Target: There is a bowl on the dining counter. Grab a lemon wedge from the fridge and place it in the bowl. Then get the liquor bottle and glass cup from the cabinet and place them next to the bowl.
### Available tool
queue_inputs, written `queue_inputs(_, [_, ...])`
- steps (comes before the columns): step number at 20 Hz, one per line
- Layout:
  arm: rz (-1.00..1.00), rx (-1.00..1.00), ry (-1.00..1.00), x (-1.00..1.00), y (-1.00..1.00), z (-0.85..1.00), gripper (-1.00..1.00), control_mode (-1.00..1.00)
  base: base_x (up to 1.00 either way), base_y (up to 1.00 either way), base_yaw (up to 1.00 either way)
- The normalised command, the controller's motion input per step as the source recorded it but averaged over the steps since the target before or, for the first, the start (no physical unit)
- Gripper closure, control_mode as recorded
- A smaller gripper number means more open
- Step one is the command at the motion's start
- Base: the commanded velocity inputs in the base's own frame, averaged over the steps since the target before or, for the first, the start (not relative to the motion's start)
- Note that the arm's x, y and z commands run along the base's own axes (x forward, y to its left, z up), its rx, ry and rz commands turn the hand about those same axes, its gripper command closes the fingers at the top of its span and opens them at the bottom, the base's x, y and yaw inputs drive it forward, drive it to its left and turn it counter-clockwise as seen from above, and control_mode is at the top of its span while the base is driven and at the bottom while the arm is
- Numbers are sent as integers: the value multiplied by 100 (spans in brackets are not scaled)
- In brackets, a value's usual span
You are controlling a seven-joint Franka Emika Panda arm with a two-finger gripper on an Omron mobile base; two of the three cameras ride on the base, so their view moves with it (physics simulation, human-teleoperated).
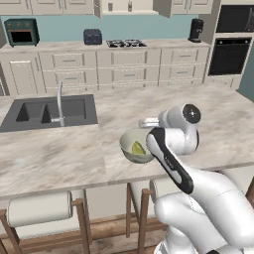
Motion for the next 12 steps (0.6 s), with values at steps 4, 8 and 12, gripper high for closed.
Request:
queue_inputs(4, [-12, 0, -28, -61, -23, 63, -100, -100, 0, 0, 0])
queue_inputs(8, [-16, 0, -24, -66, -26, 54, -100, -100, 0, 0, 0])
queue_inputs(12, [-18, 0, -22, -64, -23, 49, -100, -100, 0, 0, 0])
